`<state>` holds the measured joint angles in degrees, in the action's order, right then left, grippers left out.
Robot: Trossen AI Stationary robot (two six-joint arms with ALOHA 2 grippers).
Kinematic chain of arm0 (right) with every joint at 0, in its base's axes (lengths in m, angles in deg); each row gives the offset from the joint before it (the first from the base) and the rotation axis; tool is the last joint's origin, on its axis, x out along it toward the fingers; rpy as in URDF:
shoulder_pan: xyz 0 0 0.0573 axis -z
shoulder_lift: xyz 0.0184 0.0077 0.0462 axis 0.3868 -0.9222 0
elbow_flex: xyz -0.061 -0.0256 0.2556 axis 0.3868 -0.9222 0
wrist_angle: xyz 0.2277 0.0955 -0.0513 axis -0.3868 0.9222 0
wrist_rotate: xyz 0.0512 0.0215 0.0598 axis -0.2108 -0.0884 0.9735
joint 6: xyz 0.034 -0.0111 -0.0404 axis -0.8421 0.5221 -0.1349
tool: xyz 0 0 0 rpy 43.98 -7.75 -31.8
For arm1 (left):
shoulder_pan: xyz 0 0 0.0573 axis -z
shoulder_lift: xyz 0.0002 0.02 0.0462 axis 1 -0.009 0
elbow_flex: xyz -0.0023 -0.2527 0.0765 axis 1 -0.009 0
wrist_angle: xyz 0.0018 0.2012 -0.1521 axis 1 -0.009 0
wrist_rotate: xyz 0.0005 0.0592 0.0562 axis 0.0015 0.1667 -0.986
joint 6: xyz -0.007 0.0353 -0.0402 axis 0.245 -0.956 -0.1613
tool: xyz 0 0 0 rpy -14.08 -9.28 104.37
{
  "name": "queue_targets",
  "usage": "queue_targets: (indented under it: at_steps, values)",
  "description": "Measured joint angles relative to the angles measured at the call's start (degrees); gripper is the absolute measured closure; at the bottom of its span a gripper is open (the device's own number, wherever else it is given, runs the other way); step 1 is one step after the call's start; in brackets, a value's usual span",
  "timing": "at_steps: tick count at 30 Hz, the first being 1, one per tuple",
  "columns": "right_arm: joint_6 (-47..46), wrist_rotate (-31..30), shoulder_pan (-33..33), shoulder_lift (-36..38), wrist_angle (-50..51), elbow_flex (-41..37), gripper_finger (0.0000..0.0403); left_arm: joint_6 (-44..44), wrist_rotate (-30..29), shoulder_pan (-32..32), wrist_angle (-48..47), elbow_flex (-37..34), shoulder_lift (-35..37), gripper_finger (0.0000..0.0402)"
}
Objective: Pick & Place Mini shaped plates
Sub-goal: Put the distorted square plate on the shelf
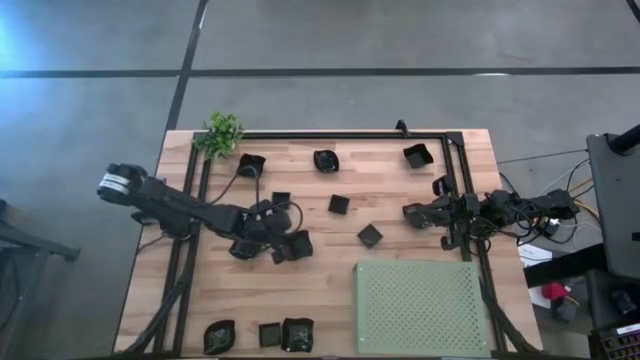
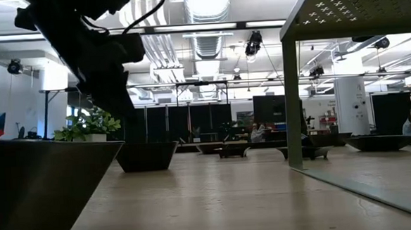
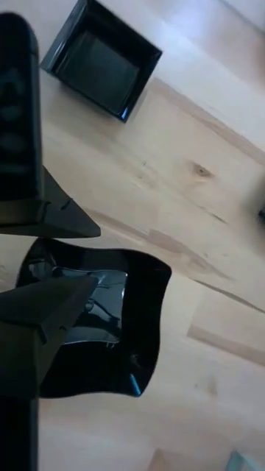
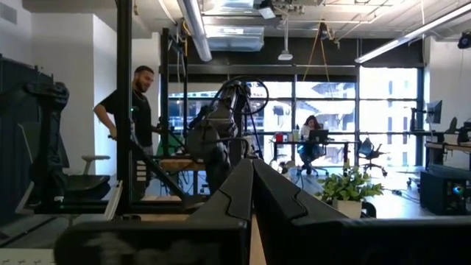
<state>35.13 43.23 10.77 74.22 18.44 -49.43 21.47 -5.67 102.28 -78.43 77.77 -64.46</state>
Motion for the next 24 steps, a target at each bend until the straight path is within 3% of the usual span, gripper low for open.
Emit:
queue_targets:
  at_steps: [16,24]
  values:
    - [0.2,0.0,0.02,0.0,0.31,0.0,0.0394,2.85,-0.61,-1.53,1.57,-0.09,-5.59,0.0314]
    - [0.22,0.0,0.0,-0.02,0.32,0.0,0.0394,3.42,3.11,-1.81,2.07,-0.09,-7.3,0.0314]
